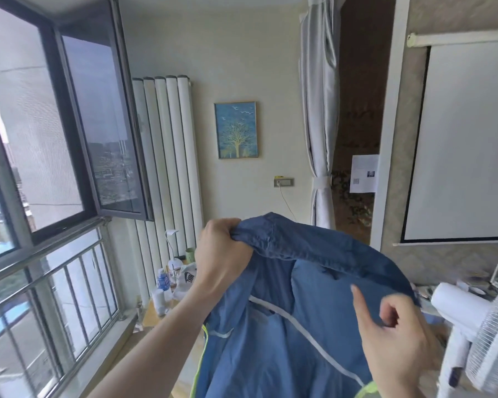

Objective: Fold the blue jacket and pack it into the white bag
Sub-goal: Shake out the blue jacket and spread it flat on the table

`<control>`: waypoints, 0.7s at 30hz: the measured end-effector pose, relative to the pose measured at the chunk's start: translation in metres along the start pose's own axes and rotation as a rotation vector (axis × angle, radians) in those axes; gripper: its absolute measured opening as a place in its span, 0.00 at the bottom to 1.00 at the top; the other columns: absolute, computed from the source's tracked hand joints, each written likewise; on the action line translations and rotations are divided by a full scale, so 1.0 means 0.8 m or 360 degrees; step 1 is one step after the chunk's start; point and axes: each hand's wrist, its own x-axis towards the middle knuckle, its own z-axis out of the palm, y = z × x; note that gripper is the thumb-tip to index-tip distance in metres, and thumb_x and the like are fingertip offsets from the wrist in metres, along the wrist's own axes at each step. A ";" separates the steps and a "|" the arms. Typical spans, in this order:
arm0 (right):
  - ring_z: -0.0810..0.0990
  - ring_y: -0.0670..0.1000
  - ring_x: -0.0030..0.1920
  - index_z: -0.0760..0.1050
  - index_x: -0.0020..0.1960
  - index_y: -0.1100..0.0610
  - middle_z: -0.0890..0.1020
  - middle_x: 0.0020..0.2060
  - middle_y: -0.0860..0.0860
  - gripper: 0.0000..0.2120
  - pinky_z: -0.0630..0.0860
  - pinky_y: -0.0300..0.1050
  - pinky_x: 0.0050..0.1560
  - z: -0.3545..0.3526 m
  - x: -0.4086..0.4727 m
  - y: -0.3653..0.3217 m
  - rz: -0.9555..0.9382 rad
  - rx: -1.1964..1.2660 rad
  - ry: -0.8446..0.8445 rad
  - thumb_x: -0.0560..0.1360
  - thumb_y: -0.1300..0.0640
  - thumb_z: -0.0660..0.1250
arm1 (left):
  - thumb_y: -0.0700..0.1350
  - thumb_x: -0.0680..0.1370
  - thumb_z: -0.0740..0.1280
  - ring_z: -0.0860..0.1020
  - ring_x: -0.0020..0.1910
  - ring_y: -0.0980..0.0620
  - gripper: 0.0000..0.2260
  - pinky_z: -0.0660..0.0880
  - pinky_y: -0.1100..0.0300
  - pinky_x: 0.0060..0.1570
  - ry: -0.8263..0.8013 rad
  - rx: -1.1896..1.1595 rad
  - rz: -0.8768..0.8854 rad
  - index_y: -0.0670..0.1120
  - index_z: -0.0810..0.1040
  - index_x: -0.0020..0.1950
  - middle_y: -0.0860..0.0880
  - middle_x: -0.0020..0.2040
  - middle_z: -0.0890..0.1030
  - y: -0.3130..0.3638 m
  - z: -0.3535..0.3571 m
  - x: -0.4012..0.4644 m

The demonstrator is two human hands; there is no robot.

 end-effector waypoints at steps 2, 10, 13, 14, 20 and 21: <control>0.64 0.55 0.23 0.61 0.28 0.57 0.64 0.22 0.53 0.27 0.69 0.54 0.25 0.008 0.005 0.000 0.0140 0.0089 -0.0003 0.73 0.49 0.76 | 0.42 0.62 0.55 0.62 0.32 0.50 0.10 0.61 0.53 0.31 -0.0085 -0.0045 -0.0079 0.36 0.71 0.32 0.47 0.27 0.65 -0.002 0.003 -0.003; 0.70 0.64 0.28 0.62 0.30 0.59 0.72 0.24 0.55 0.25 0.75 0.56 0.35 0.027 0.034 0.050 0.0933 -0.0025 -0.0123 0.71 0.49 0.75 | 0.38 0.65 0.57 0.79 0.37 0.47 0.17 0.82 0.36 0.41 -0.0326 -0.0330 -0.0306 0.39 0.84 0.43 0.31 0.43 0.84 -0.011 0.036 0.007; 0.76 0.63 0.37 0.71 0.41 0.56 0.80 0.36 0.56 0.16 0.75 0.57 0.41 0.051 0.059 0.093 0.1190 -0.0086 -0.0342 0.68 0.48 0.75 | 0.40 0.65 0.58 0.75 0.34 0.49 0.14 0.74 0.53 0.35 -0.0312 -0.0299 -0.0401 0.40 0.83 0.41 0.41 0.33 0.80 -0.018 0.069 0.022; 0.77 0.61 0.41 0.73 0.46 0.55 0.80 0.40 0.54 0.17 0.74 0.55 0.43 0.061 0.069 0.105 0.1225 -0.0078 -0.0414 0.68 0.46 0.75 | 0.43 0.65 0.60 0.73 0.33 0.50 0.13 0.70 0.55 0.35 -0.0286 -0.0250 -0.0409 0.38 0.81 0.39 0.44 0.32 0.77 -0.021 0.083 0.029; 0.83 0.63 0.46 0.75 0.67 0.62 0.80 0.61 0.62 0.25 0.81 0.55 0.50 0.162 0.127 0.202 0.1494 -0.0058 -0.1095 0.83 0.44 0.55 | 0.54 0.72 0.64 0.68 0.30 0.48 0.15 0.64 0.56 0.35 -0.0180 0.0149 -0.0564 0.46 0.72 0.31 0.48 0.28 0.69 -0.082 0.186 0.082; 0.83 0.62 0.45 0.74 0.69 0.63 0.79 0.64 0.62 0.27 0.82 0.55 0.49 0.182 0.138 0.217 0.1583 0.0025 -0.1130 0.83 0.43 0.54 | 0.55 0.75 0.63 0.70 0.31 0.47 0.15 0.65 0.56 0.35 -0.0210 0.0192 -0.0648 0.46 0.74 0.33 0.47 0.30 0.72 -0.094 0.205 0.092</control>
